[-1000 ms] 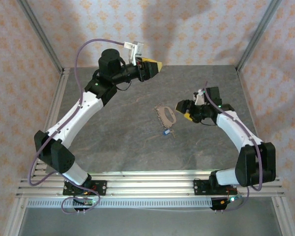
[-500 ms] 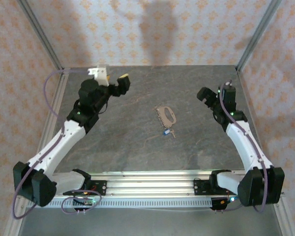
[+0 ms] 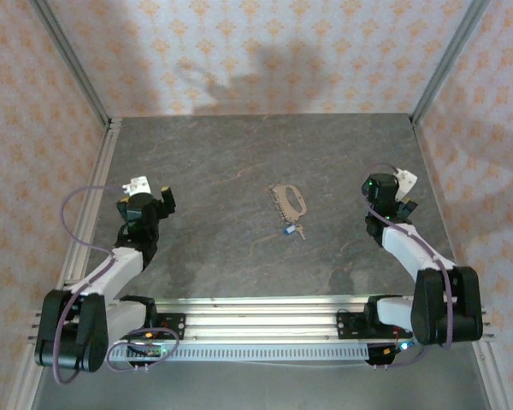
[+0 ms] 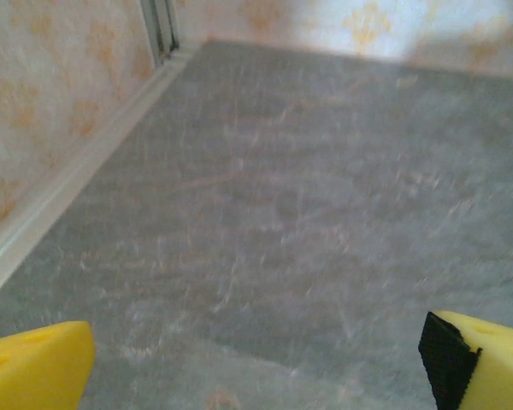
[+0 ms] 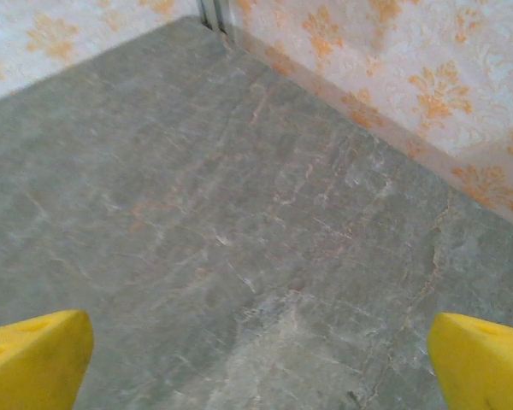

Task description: Put the keys on the keyring

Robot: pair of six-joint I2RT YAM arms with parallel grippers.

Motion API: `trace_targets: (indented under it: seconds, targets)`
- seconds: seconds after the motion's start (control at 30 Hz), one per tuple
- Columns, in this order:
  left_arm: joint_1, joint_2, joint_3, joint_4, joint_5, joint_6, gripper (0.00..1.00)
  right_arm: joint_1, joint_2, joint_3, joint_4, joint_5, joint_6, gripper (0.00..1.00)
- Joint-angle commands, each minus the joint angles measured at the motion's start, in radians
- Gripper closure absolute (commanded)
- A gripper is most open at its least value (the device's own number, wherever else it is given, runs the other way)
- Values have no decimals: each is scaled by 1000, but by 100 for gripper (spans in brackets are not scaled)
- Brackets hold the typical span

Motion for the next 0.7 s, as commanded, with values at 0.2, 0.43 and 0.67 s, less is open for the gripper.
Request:
trace_targets:
  seconds: [0.2, 0.43, 0.67]
  targets:
    - [14, 273, -22, 396, 32, 48, 1, -12, 198, -164, 565, -91, -190, 0]
    - [12, 364, 40, 361, 96, 78, 0, -15, 280, -163, 643, -281, -261, 0]
    - [-3, 372, 52, 351, 80, 97, 0, -15, 265, -168, 635, -284, -265, 1]
